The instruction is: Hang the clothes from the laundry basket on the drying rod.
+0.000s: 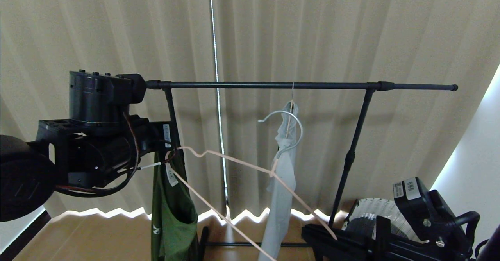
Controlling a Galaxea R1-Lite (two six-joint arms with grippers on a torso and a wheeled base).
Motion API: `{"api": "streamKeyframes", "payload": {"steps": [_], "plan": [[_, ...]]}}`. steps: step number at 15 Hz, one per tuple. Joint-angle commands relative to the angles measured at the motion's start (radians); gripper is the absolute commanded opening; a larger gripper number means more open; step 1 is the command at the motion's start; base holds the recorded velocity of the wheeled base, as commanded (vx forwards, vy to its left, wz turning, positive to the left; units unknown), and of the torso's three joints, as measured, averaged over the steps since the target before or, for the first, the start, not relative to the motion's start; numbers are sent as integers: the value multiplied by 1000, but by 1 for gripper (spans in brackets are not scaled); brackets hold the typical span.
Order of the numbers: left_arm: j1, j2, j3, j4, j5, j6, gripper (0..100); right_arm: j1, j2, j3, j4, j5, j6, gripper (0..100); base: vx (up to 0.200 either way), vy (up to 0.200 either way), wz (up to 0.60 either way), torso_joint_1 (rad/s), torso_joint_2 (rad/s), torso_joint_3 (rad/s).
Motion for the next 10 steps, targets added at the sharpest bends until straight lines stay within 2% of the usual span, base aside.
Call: {"api": "streamKeyframes", "payload": {"steps": [1,10], "plan": [[-1,-3,1,-1,3,-1,0,1,5,-5,0,2,0,0,0,0,0,0,0,0],[-8,-77,43,4,3,4,0,-41,153,-141,0,-2,-6,0,0,0,0,0,0,0]]}}
